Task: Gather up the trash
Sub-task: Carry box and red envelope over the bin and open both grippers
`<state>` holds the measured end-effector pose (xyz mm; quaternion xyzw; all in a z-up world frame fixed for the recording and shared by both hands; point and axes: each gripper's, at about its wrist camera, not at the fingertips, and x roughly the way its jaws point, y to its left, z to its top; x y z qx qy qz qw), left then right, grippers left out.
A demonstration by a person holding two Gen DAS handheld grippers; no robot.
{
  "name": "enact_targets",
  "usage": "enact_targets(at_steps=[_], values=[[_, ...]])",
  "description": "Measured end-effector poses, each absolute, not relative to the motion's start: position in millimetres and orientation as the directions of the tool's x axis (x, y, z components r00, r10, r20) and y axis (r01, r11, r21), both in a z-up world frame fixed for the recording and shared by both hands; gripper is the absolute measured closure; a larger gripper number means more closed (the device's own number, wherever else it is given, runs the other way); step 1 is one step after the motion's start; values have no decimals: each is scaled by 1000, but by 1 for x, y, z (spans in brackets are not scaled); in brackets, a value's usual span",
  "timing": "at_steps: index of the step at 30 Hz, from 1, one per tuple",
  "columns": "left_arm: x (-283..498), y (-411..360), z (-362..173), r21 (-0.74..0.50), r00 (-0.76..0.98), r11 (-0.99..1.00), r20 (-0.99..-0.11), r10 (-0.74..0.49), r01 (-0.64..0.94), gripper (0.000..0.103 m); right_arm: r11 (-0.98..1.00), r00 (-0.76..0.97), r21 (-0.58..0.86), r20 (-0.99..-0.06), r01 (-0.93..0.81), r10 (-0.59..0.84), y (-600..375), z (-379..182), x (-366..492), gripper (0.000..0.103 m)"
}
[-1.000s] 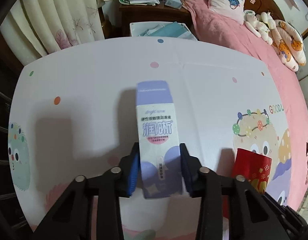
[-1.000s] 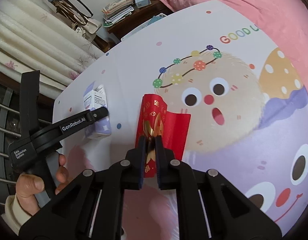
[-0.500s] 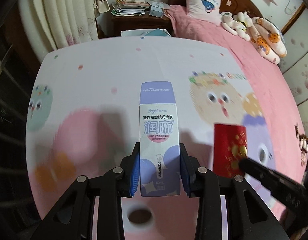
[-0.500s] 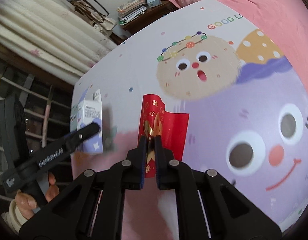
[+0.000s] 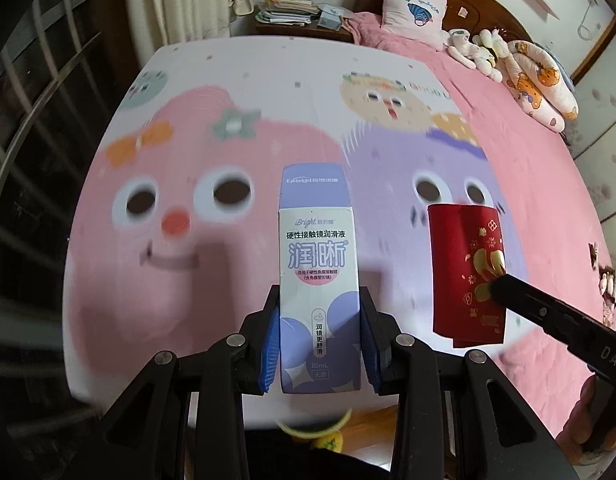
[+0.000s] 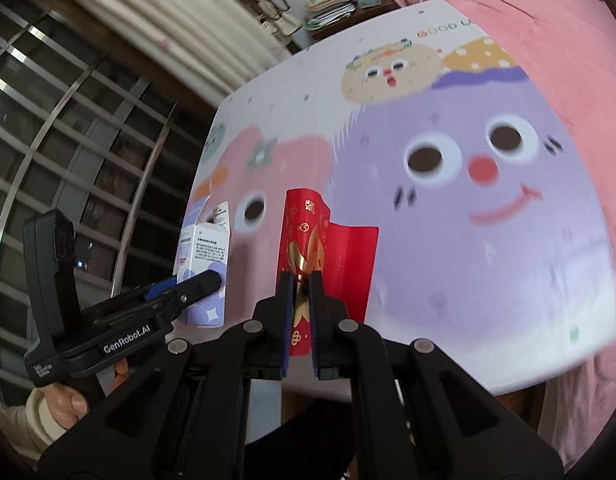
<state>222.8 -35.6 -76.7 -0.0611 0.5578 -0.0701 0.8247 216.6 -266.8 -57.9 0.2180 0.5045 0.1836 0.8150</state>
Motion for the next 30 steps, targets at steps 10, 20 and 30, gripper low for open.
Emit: enact_targets(at_steps=[10,20,30], values=[[89,-53,-95,-157,293,986,-941,-169,63,69,843,301,525,-790,-116,533,-284,-85,79,98],[29,-62,-153,-89,162,988,-981,-109,128,69,853,193,521,-834,-32,516,-275,-162,20,98],[8,-60,-290,-105,6,985,-994,-107,133,69,906,86,418,-907,63,412,-252,-301,16,98]])
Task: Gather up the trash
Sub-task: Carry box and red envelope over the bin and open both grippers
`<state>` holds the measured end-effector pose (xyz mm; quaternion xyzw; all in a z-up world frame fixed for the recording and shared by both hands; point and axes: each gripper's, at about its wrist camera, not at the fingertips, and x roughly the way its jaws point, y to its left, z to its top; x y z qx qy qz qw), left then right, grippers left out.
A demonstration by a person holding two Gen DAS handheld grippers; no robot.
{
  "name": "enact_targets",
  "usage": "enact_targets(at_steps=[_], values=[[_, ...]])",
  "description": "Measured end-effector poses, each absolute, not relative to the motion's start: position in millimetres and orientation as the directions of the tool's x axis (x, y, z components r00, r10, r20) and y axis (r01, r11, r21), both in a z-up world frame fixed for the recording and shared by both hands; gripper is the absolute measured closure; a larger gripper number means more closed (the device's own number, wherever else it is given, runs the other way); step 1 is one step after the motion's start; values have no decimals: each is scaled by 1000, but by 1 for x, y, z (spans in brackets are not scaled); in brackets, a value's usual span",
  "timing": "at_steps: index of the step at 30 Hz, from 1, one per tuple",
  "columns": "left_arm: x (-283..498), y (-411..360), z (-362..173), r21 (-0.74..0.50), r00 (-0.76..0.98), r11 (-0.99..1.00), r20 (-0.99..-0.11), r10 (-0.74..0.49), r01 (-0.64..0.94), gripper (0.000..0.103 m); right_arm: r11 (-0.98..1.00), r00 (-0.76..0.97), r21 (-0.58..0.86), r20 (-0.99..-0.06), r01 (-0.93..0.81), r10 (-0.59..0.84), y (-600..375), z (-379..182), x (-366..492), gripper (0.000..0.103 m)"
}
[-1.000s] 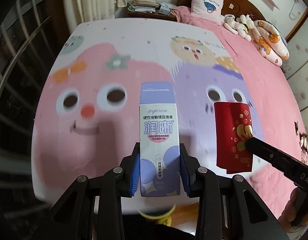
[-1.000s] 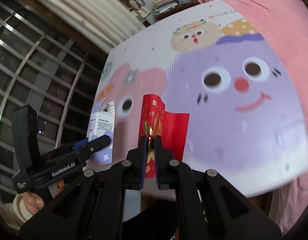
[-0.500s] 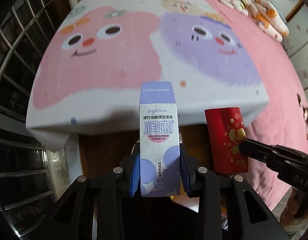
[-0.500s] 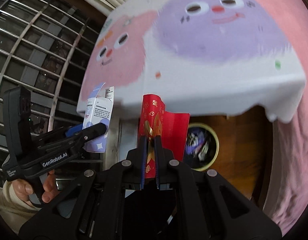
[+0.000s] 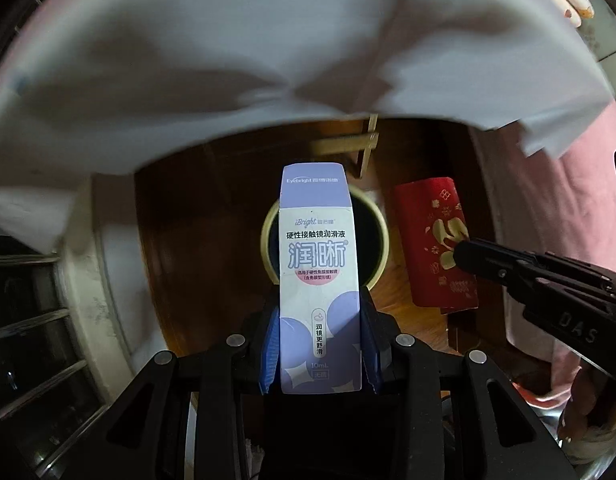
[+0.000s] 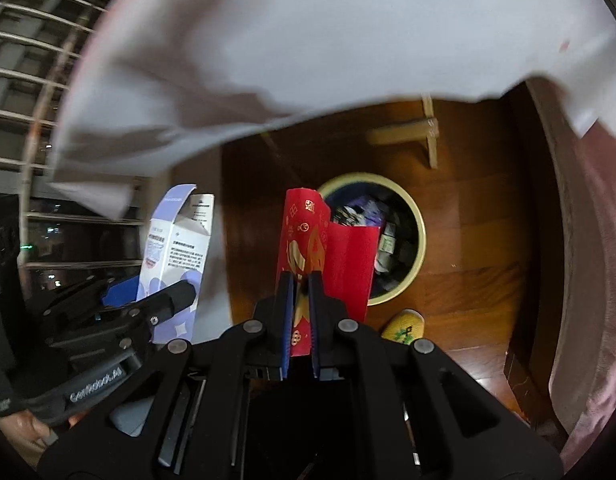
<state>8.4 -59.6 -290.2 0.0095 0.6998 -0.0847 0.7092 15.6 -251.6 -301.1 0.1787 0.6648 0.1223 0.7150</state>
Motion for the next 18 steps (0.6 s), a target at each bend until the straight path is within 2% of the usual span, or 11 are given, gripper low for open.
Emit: enact_targets(at_steps=[8,10,12,13,14,15,17,18], values=[[24,-62,-372,-123,-22,985,-992,-121,120,68,923,46,362,-932,127,359,-232,-394,35,97],[30,-62,-384,-114,-24,986,-993,-112,120,64,923,37,356,-934,147,354,-230,-416,39,97],[32,-62,-395,-117,-35,986,-993,-113,121,42,924,27,343,-939,168,344,-227,-434,43,94],[32,-60,-400,-118,-37,986,-993,-115,119,21,925,21,337,-941,173,339,-227,-442,43,94],[33,-58,-403,-104,-33,988,-994,-101,117,16,926,13,333,-942,175,336,-226,-450,43,93],[34,-55,-406,-101,-32,988,-995,-97,119,15,928,9,326,-944,180,330,-227,-455,42,86],[34,-51,-408,-96,-38,988,-995,-92,122,15,931,8,312,-949,189,316,-228,-462,40,61],[34,-49,-407,-93,-34,988,-995,-89,125,15,930,12,315,-948,192,318,-228,-462,40,58]])
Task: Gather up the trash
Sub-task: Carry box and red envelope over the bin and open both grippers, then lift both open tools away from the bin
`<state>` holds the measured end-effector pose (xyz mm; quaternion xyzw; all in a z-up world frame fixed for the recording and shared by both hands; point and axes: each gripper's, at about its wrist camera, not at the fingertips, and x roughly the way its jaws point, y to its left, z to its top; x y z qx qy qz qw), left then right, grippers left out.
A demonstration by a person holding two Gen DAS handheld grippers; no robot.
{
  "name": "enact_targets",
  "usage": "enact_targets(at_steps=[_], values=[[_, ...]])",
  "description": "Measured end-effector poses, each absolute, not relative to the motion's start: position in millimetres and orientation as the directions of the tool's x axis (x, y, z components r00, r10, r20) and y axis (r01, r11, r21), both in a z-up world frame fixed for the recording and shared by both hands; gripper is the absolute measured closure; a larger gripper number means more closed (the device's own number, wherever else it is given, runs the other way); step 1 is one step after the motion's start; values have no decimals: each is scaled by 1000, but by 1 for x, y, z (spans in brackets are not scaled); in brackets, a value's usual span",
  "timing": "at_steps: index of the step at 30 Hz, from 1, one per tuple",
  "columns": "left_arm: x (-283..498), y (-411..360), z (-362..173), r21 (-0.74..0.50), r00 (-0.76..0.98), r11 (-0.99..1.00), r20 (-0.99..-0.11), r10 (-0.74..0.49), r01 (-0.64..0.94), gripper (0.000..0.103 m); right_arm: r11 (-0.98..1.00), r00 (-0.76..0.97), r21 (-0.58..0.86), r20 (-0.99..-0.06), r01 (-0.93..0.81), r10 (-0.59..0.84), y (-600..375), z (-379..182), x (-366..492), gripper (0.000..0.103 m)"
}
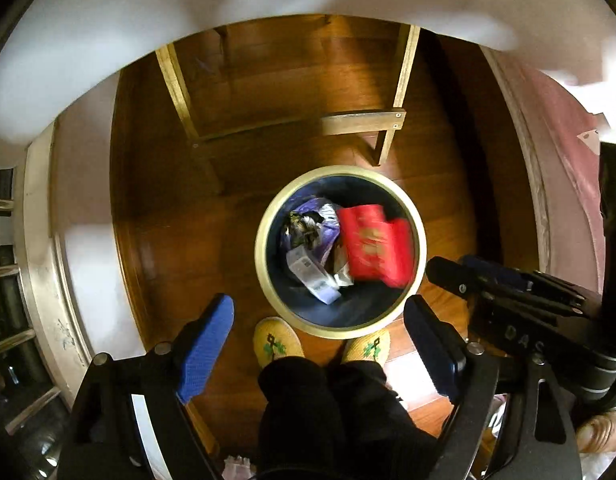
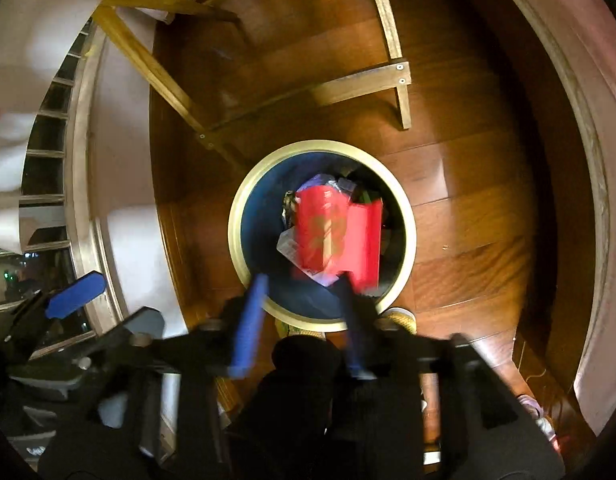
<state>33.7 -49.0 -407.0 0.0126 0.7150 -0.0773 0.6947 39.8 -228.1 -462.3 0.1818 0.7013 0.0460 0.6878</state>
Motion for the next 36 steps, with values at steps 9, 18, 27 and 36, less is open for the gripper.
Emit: enact_targets(at_steps=[9,18,27,36], values=[[38,-43,-378,-99,1,985,-995,-100,139,15,930,65,316,-949,188,309,-225,-423,33,56],[34,-49,-321,-78,71,994,-994,-83,83,15,934,121,318,-946,164,301,-248,-368,31,56],[32,-52,-259,-79,130,996,-988,-83,40,15,947,164,304,-945,108,284,-258,-311,34,52],[29,-46,-159,-90,198,996,-976,-93,22,15,962,218,273,-940,17,263,-261,-214,35,52]])
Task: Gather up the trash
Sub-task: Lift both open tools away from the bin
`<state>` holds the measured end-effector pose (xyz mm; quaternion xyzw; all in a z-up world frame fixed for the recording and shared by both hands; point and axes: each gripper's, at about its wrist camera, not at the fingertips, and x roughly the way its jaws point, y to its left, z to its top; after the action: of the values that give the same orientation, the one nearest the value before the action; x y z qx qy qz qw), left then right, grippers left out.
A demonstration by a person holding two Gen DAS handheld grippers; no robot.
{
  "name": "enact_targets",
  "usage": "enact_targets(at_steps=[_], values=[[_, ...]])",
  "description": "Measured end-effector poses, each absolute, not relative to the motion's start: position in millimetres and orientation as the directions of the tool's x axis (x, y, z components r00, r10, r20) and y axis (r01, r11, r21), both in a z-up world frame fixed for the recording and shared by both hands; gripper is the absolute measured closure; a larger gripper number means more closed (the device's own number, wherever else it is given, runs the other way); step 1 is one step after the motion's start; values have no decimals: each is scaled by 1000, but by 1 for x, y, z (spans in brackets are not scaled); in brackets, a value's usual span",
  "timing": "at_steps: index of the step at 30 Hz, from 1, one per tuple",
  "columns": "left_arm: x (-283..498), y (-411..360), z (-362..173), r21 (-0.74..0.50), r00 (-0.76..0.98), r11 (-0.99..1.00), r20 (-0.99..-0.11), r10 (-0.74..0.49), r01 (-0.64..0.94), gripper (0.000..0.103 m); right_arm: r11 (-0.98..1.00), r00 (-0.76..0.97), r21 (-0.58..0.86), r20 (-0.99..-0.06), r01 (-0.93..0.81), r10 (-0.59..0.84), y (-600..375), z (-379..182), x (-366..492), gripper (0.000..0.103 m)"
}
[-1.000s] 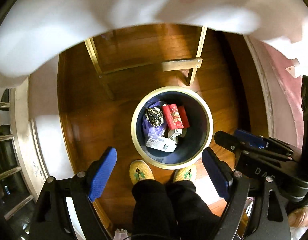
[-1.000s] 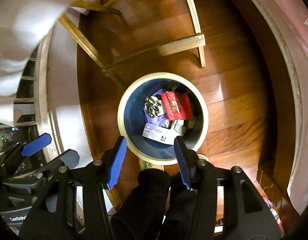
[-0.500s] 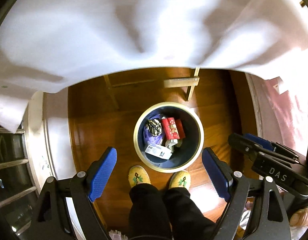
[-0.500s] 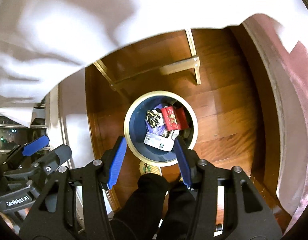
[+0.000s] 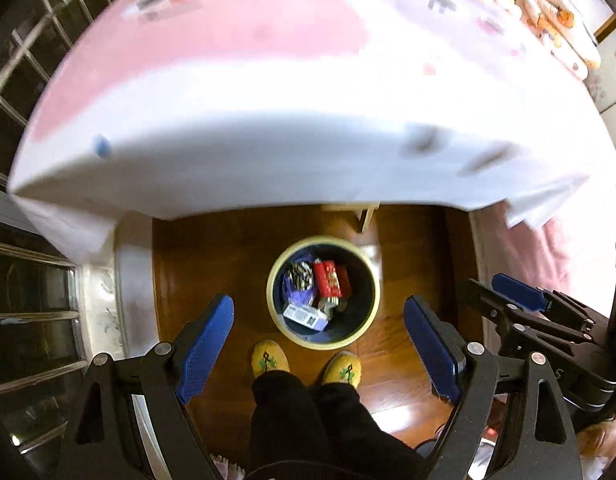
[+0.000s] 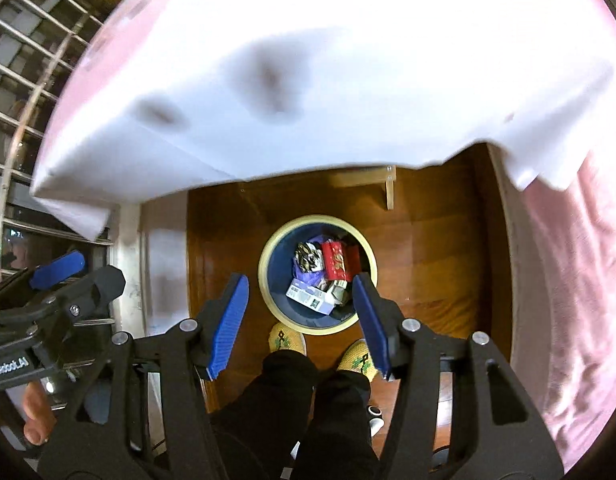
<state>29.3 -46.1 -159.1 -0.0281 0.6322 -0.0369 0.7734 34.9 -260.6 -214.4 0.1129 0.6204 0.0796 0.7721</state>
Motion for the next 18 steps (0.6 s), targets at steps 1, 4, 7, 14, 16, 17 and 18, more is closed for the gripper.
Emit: enact_targets(at_steps=[1,4,7,14,16,17,18], values=[[28,-45,-144,-77,215,997,-974,-79,19,15,963,226,268,-939,9,259,-260,-201,36,51],[27,-43,-107,-35,256,999,-966,-35,4,15,966,263,257,-930,-27,255,-258,-158,37,47],[25,-40,-64,-21,314,1000,-949,-17,-9,15,968,321,238,-913,-77,250,-253,-111,40,46],[23,-33,9,-6,403,998,-915,17,-56,15,962,394,245,-878,-122,273,-249,-32,41,45],[23,-32,23,-8,420,998,-907,22,-70,15,960,416,246,-866,-131,279,-250,-11,38,44],[23,-32,29,-12,427,997,-904,21,-74,15,960,421,246,-863,-134,280,-249,-5,36,44],[22,-32,31,-16,433,997,-901,19,-76,15,960,427,245,-859,-137,280,-250,2,35,44]])
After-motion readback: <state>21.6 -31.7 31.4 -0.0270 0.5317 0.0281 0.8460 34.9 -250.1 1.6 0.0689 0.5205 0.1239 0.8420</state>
